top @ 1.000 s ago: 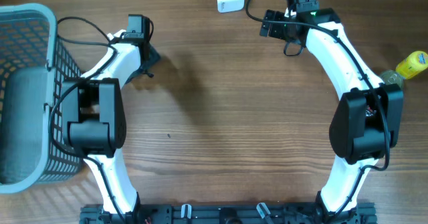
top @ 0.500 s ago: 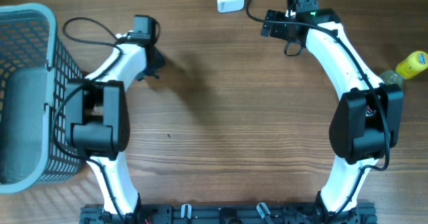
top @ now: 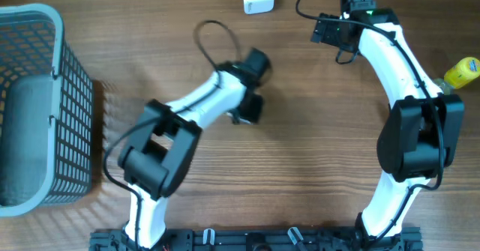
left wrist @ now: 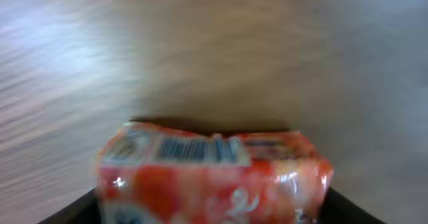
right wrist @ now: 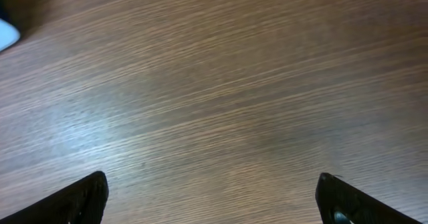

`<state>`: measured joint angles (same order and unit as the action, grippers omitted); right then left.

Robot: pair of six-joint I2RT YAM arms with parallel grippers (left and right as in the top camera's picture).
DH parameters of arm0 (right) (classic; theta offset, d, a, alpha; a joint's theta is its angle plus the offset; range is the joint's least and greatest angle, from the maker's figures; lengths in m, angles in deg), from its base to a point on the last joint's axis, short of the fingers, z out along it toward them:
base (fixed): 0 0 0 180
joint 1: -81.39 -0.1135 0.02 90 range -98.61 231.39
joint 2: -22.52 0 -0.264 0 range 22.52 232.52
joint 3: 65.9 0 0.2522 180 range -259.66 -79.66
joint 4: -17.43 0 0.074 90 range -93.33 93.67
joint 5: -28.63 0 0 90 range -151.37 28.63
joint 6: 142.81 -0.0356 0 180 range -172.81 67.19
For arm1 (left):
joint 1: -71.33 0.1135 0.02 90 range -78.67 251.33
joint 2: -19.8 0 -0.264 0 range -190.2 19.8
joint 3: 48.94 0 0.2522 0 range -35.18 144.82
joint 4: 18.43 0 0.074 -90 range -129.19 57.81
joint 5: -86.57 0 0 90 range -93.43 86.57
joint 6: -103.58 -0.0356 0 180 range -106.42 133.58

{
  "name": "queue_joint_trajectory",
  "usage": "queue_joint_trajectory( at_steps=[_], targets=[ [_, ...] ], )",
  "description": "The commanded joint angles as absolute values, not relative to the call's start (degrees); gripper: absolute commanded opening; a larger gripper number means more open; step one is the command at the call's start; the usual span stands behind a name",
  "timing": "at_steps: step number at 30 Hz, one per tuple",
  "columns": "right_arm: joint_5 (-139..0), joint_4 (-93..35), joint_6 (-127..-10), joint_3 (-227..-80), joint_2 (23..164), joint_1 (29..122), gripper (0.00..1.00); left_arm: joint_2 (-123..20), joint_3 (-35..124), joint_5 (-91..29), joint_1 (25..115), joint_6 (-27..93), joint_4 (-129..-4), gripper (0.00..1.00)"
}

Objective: Scan the item barcode

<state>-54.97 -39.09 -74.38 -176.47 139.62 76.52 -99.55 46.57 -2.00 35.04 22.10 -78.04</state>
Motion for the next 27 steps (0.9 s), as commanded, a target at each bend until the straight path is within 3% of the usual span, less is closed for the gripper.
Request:
queue_joint_trajectory(
  at_steps=[1, 7, 15, 20, 27],
  targets=[
    [-55.39, -39.44, -73.68, -176.34, 139.62, 78.91, 1.0, -101.36, 44.71, -2.59, 29.57, 13.79, -77.42, 1.0],
    [-55.41, -39.46, -72.3, -176.34, 139.62, 81.16, 1.0, -97.51, 44.76, 16.01, 27.87, 19.19, -76.0, 1.0],
    [-55.74, -40.93, -74.53, -176.34, 139.64, 81.42, 1.0, -78.43, 44.76, 16.12, 29.18, 19.17, -72.7, 1.0],
    [-69.31, -43.66, -70.92, -176.34, 139.64, 81.31, 1.0, -61.51, 44.76, 11.61, 31.69, 18.38, -73.18, 1.0],
    [-73.09, -63.09, -101.72, -176.34, 139.62, 79.5, 1.0, -50.56, 44.74, 11.59, 43.39, 24.87, -76.44, 1.0]
  ],
)
